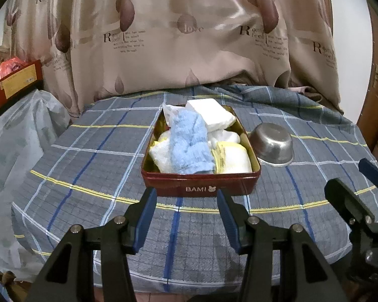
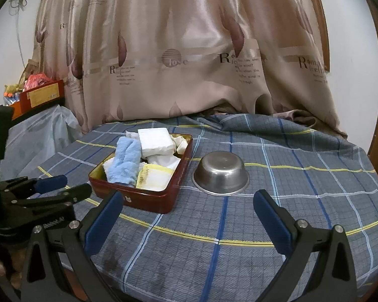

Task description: Organize soft objects

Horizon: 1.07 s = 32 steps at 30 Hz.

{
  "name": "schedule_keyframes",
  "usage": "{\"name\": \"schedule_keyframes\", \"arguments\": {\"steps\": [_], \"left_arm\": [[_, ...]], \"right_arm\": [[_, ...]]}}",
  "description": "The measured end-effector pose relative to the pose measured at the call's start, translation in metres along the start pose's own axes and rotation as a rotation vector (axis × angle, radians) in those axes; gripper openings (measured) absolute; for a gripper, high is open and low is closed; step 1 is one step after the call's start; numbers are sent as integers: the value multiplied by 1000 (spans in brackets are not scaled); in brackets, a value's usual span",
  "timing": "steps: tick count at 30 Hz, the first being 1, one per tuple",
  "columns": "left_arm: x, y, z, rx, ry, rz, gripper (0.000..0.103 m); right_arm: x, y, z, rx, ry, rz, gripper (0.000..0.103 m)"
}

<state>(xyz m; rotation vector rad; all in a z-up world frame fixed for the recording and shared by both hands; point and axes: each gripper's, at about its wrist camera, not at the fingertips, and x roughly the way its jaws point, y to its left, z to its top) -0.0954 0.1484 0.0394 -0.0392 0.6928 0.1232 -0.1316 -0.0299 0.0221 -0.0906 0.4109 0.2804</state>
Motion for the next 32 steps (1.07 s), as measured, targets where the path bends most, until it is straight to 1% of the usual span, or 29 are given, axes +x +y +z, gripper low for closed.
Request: {"name": "schedule_keyframes", "arguments": {"steps": [5,8,15,19,20,21,22,23,24,26,28,30,32], "left_arm": [[-10,-4,9,6,-25,19,51],[-11,-6,13,12,-24,25,51],[1,-13,21,22,8,36,51],[10,-17,27,6,16,30,51],[11,-17,28,-1,15,27,53],[12,-18,30,-17,10,16,59],[11,-19,31,-30,-7,19,63],[10,-20,32,-37,-24,31,64],[9,-21,33,-39,-36,44,65],[10,-24,37,-49,-37,23,65],[7,-25,40,-55,-54,35,65],[1,-24,40,-59,-62,31,65],[-6,-22,38,-78,-53,45,66]], "right_arm": [[-2,-4,0,14,2,3,103],[-2,-8,2,20,3,5,103],[-2,-21,8,39,2,8,103],[5,-39,12,44,10,-5,103],[9,-48,14,48,14,-9,103],[10,-51,13,50,18,-13,103],[11,-57,13,53,23,-17,103],[12,-61,12,56,29,-23,103],[14,-68,12,60,35,-30,103],[15,-81,11,60,35,-52,103],[16,-94,13,54,26,-80,103],[22,-116,17,57,29,-118,103],[33,-148,21,77,40,-157,103]]}}
